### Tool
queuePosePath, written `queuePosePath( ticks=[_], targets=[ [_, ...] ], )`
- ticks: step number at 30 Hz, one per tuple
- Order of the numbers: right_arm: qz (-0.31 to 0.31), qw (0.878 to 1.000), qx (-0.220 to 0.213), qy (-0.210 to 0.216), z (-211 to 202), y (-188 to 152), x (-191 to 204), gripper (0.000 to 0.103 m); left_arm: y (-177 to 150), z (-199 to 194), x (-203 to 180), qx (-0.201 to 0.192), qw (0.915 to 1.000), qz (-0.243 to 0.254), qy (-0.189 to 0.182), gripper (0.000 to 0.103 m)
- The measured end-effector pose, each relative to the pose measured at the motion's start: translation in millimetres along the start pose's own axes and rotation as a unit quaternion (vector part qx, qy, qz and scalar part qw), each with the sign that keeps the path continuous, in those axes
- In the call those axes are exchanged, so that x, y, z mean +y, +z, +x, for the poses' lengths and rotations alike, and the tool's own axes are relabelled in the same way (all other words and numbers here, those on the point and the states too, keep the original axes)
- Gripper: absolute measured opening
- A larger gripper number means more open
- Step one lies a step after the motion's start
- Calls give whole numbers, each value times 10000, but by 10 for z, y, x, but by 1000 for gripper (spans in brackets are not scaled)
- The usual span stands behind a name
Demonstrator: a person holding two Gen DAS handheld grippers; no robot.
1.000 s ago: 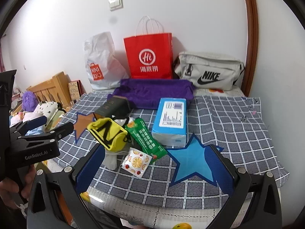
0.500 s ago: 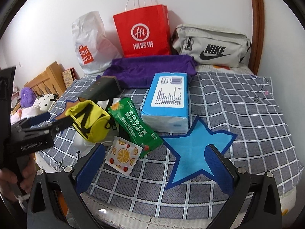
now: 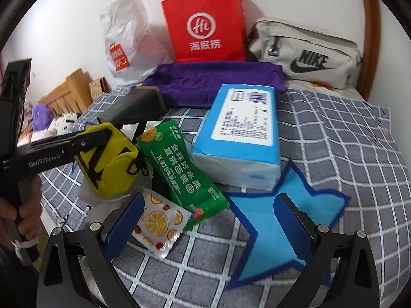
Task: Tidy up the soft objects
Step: 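Grasp the yellow N pouch with the left tool while the right tool grasps the green snack packet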
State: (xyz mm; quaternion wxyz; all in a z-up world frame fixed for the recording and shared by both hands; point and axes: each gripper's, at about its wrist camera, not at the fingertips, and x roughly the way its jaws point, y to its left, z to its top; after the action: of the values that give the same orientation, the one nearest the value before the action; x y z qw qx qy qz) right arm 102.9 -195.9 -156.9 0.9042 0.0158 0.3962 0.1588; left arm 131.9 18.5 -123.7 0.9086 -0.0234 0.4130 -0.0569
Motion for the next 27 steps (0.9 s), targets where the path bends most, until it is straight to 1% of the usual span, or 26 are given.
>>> queuePosePath(
  ticks=[1, 4, 5, 8, 10, 12, 13, 14, 15, 16, 20, 25, 27],
  targets=[
    [-42, 10000, 20, 59, 42, 13, 17, 100, -1, 5, 16, -2, 10000, -7, -35, 34],
    [-189, 9996, 99, 176, 179, 50, 77, 94, -9, -14, 65, -29, 9998, -84, -200, 30],
    [-247, 9995, 127, 162, 225, 63, 95, 90, -8, -19, 81, -28, 9997, -100, -239, 30],
    [-296, 9993, 169, 179, 346, 81, 115, 89, -12, -34, 96, -47, 9996, -79, -272, 30],
    [-290, 9990, 228, 245, 416, 77, 105, 84, -23, -30, 98, -31, 9995, -75, -311, 30],
    [-280, 9983, 269, 426, 469, 74, 103, 65, -29, -29, 115, -26, 9993, -82, -352, 30],
    [-262, 9979, 275, 529, 474, 72, 97, 61, -27, -25, 122, -18, 9992, -90, -377, 30],
    [-220, 9974, 240, 647, 473, 77, 88, 56, -25, -23, 132, -16, 9991, -115, -413, 30],
    [-180, 9971, 216, 706, 466, 76, 84, 46, -24, -22, 148, -17, 9989, -145, -438, 30],
    [-136, 9968, 208, 753, 453, 78, 77, 42, -25, -20, 159, -22, 9988, -169, -454, 30],
    [-110, 9967, 102, 796, 353, 87, 76, 36, -34, -29, 195, -52, 9986, -210, -486, 29],
    [-80, 9969, -15, 788, 134, 88, 60, 35, -34, -107, 223, -154, 9986, -241, -434, 29],
    [-149, 9975, -7, 688, 51, 76, 38, 35, -34, -140, 241, -178, 9986, -284, -402, 29]
  ],
)
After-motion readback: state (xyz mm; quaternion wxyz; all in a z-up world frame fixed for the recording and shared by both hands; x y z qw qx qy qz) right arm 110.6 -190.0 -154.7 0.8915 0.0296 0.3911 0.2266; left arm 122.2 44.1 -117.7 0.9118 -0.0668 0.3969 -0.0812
